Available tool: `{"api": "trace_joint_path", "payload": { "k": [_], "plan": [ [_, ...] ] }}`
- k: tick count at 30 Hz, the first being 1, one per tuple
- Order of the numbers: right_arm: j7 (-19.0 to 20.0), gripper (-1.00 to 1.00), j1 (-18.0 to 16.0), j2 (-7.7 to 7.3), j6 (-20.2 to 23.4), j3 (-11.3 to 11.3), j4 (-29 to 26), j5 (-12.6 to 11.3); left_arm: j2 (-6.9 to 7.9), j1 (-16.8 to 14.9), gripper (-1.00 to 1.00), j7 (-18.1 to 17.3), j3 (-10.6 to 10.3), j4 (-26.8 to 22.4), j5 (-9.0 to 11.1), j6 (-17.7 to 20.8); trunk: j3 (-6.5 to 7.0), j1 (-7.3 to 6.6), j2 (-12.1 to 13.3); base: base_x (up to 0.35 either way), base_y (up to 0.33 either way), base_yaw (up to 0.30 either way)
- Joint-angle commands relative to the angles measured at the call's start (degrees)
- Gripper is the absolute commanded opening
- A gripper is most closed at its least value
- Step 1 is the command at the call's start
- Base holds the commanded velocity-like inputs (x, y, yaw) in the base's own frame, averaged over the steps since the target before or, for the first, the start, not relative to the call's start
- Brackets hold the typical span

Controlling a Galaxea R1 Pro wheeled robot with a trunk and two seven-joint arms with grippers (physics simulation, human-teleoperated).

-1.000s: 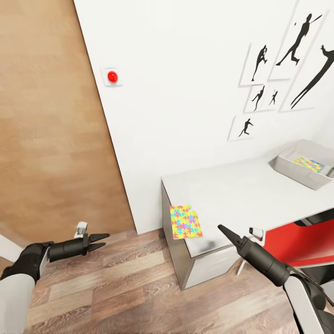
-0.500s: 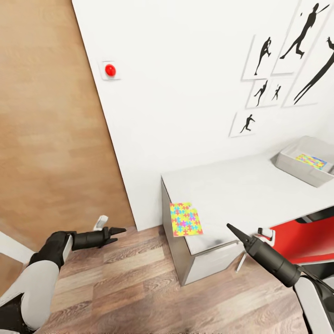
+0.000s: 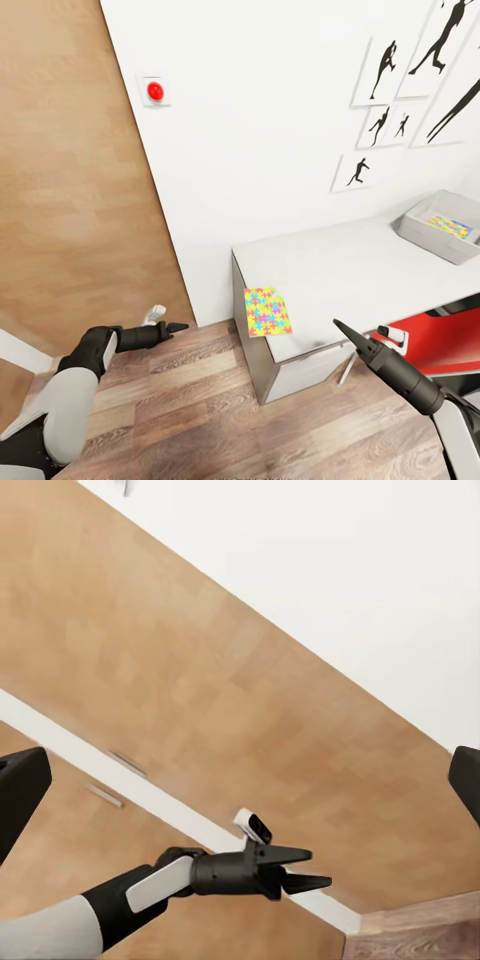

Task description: Put all the toys in the child's room - the three board games (two on the bed and one on the table), the two jigsaw puzzles on the table, and the tennis ball on the table - inside the toy box on the table in the child's room.

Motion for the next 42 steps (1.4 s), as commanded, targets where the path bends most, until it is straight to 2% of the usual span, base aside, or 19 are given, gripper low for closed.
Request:
{"api": "trace_joint_path", "payload": {
  "k": [1, 4, 9, 20, 27, 42],
  "plan": [
    [0.30, 1.00, -0.04, -0.02, 0.35, -0.09, 0.01, -0.28, -0.21, -0.10, 1.00, 0.22, 0.47, 0.10, -0.59, -0.62, -0.20, 0.03, -0.11, 0.000, 0.000, 0.000],
    [0.48, 1.00, -0.04, -0.03, 0.34, -0.14, 0.02, -0.25, -0.38, -0.12, 1.00, 1.09, 0.47, 0.21, -0.59, -1.32, -0.48, 0.03, -0.11, 0.000, 0.000, 0.000],
    [0.80, 1.00, -0.04, -0.04, 0.31, -0.20, 0.01, -0.20, -1.58, -0.18, 1.00, 4.49, 0.47, 0.32, -0.16, -3.16, -0.95, 0.03, -0.11, 0.000, 0.000, 0.000],
    [1.63, 1.00, 0.28, 0.03, -0.15, -0.22, -0.04, -0.08, -3.71, -0.44, 1.00, 5.79, 0.46, -0.05, 0.01, -3.58, -1.46, 0.03, -0.11, 0.000, 0.000, 0.000],
    [1.93, 1.00, 0.37, 0.05, -0.29, -0.22, -0.05, 0.04, -4.14, -0.82, 1.00, 5.46, 0.47, -0.10, 0.02, -3.62, -1.50, 0.03, -0.11, 0.000, 0.000, -0.039],
    [2.03, 1.00, 0.40, 0.08, -0.33, -0.22, -0.05, 0.31, -4.19, -1.30, 1.00, 5.04, 0.42, -0.11, 0.02, -3.77, -1.51, 0.03, -0.11, 0.000, 0.000, -0.196]
  ]
}}
